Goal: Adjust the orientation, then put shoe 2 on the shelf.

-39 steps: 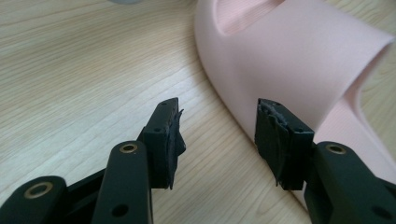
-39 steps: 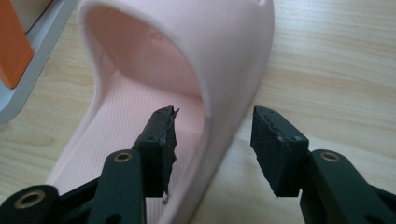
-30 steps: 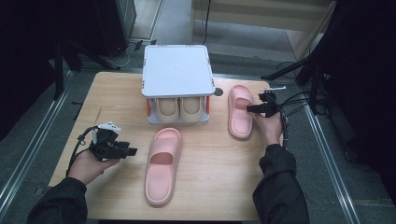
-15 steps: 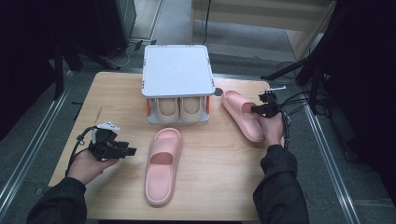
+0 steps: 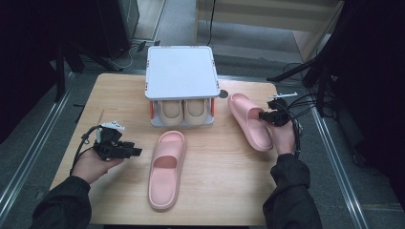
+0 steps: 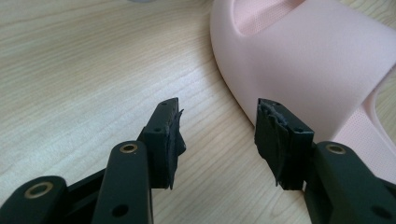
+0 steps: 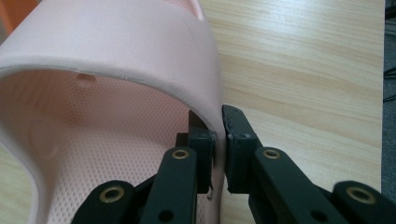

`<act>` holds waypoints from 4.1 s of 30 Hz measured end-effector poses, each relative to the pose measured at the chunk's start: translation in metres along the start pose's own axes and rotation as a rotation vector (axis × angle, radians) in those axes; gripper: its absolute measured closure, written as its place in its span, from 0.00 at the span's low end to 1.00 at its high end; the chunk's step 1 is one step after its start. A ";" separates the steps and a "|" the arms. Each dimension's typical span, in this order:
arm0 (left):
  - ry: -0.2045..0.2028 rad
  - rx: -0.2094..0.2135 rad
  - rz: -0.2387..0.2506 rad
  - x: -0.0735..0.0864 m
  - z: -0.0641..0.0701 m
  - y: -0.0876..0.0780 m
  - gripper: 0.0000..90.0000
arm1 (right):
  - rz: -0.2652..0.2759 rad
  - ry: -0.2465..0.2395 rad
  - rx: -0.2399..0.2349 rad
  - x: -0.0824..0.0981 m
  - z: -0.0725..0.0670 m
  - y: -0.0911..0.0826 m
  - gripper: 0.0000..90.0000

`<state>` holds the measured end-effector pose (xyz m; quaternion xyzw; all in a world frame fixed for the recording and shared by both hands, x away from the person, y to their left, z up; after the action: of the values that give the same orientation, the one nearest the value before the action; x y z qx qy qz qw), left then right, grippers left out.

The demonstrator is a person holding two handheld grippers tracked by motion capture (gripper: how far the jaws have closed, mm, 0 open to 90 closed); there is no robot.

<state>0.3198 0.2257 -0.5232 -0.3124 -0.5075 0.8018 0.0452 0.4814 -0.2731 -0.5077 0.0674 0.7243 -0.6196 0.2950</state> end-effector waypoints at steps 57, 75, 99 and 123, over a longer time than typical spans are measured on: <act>0.124 0.061 -0.020 -0.013 0.010 0.012 0.81 | -0.059 -0.232 -0.091 0.091 -0.134 -0.046 0.93; 0.144 0.069 -0.054 -0.011 0.014 0.026 0.78 | -0.108 -0.277 -0.044 0.086 -0.158 -0.019 0.92; 0.166 0.078 -0.069 -0.004 0.021 0.025 0.77 | 0.010 -0.290 -0.245 0.090 -0.163 -0.054 0.92; 0.205 0.100 -0.111 -0.003 0.032 0.036 0.77 | -0.082 -0.291 -0.179 0.086 -0.162 -0.019 0.91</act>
<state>0.3133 0.1818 -0.5431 -0.3613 -0.4762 0.7862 0.1567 0.3467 -0.1485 -0.5253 -0.0792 0.7283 -0.5674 0.3760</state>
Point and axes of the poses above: each handheld gripper's, and its own axes: y roughly forward along the jaws, x roughly out of its underside, z roughly to its right, the point moved 4 cm from there along y, roughly forward along the jaws, and after that the axes turned 9 degrees about -z, right-handed, at the moved point
